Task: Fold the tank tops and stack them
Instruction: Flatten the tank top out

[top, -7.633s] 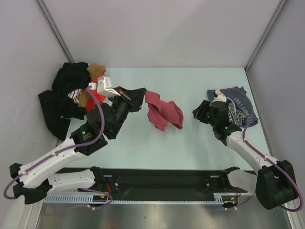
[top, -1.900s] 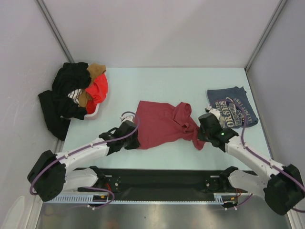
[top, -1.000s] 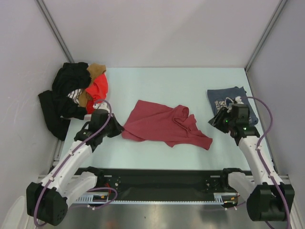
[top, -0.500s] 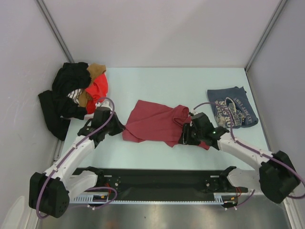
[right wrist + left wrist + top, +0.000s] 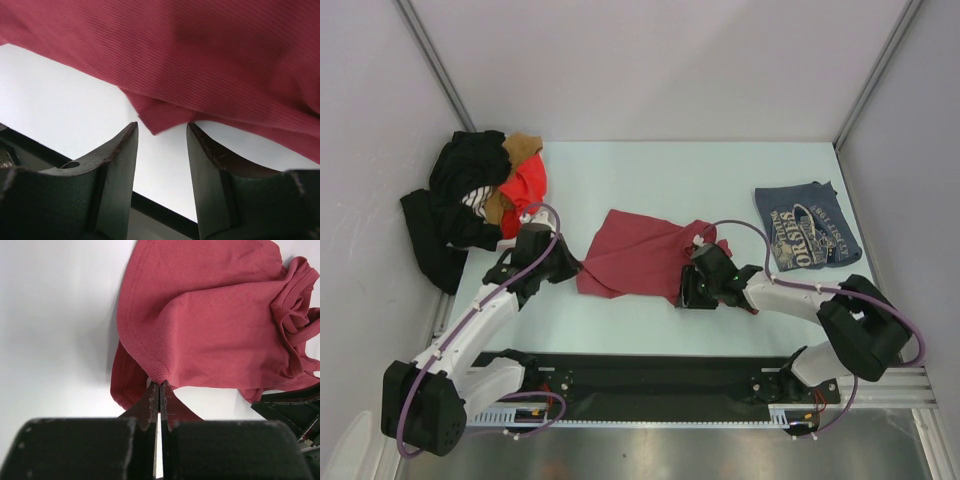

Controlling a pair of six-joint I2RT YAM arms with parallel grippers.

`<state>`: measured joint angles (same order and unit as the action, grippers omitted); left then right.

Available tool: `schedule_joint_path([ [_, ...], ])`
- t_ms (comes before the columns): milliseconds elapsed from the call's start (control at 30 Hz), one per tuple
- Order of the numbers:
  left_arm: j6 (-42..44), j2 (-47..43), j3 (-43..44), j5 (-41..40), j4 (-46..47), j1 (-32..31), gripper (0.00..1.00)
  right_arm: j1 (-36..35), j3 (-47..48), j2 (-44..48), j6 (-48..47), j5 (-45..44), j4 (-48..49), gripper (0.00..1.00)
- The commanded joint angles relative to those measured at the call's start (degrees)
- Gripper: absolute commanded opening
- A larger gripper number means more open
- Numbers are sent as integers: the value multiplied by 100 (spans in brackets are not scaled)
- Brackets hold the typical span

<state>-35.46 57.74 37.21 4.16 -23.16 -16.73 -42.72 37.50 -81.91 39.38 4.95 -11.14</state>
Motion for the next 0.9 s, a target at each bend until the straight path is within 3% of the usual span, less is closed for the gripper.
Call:
schedule_joint_path([
  [0, 154, -69, 260, -47, 110, 65, 0, -192, 276, -272, 132, -144, 357, 49],
  [133, 171, -87, 243, -74, 92, 100, 0, -272, 311, -493, 237, -222, 463, 47],
  [267, 180, -96, 234, -65, 83, 109, 0, -281, 372, -388, 237, -424, 279, 6],
  [300, 189, -104, 243, -56, 83, 109, 0, -272, 381, -309, 194, -468, 209, 2],
  [467, 189, -263, 453, -82, -144, 126, 0, -194, 828, 420, -148, -1101, -617, 0],
  [633, 215, -508, 1331, -118, -557, 135, 0, 167, 1698, 1237, -868, -1040, -1249, 0],
  [867, 584, -1878, 2755, -205, -1418, 126, 0, -140, 2798, 2880, -1590, -1058, -2041, 0],
])
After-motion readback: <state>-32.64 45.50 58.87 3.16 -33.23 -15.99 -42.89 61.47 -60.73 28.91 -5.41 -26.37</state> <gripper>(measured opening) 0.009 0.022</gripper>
